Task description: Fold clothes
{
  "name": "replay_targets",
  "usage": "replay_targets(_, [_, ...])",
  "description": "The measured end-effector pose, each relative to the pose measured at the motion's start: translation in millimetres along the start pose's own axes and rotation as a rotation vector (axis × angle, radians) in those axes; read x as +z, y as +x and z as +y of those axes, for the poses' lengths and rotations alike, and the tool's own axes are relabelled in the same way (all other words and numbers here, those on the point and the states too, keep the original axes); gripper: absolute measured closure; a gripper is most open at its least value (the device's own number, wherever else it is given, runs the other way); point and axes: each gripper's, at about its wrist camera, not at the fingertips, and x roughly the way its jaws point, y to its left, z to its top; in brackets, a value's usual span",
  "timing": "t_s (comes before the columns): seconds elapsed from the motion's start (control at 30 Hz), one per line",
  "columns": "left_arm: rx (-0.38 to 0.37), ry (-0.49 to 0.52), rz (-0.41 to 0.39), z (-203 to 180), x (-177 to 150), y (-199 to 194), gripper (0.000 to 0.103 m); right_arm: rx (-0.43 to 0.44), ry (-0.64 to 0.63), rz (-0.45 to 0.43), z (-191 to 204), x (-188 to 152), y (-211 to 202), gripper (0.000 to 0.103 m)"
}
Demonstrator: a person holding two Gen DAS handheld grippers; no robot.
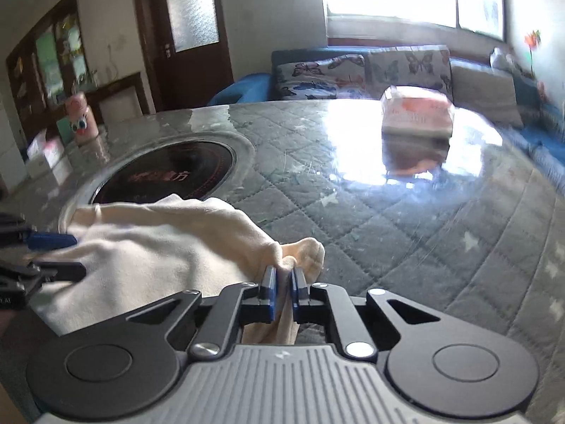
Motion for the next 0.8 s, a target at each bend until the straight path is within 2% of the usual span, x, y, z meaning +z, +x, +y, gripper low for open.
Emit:
replay_targets(0.07, [0.0, 0.001, 0.002, -0.4, -1.1, 0.6, 0.057, -0.021, -0.078, 0.001, 8.7, 0.6, -2.2, 0.095])
replay_targets(0.3, [0.0, 0.001, 0.003, -0.9, -2.7, 2.1, 0.055, -0.063, -0.187, -0.016, 25.6, -0.4, 1.3, 0.093])
replay_targets(0.53, [0.001, -0.001, 0.001, -2.9, -4.0, 1.6, 0.052, -0.05, -0.1, -0.006, 16.2, -1.5, 6.8, 0.09])
replay_targets(0.63, [0.002, 0.001, 0.001, -3.7, -4.3, 1.7, 0.051, -0.029, -0.093, -0.01, 16.1, -1.7, 5.2, 0.099])
replay_targets(0.8, [-0.004, 0.007, 0.002, -2.2, -5.0, 1.7, 0.051, -0.109, -0.243, -0.064, 25.3, 9.2, -11.6, 0.1])
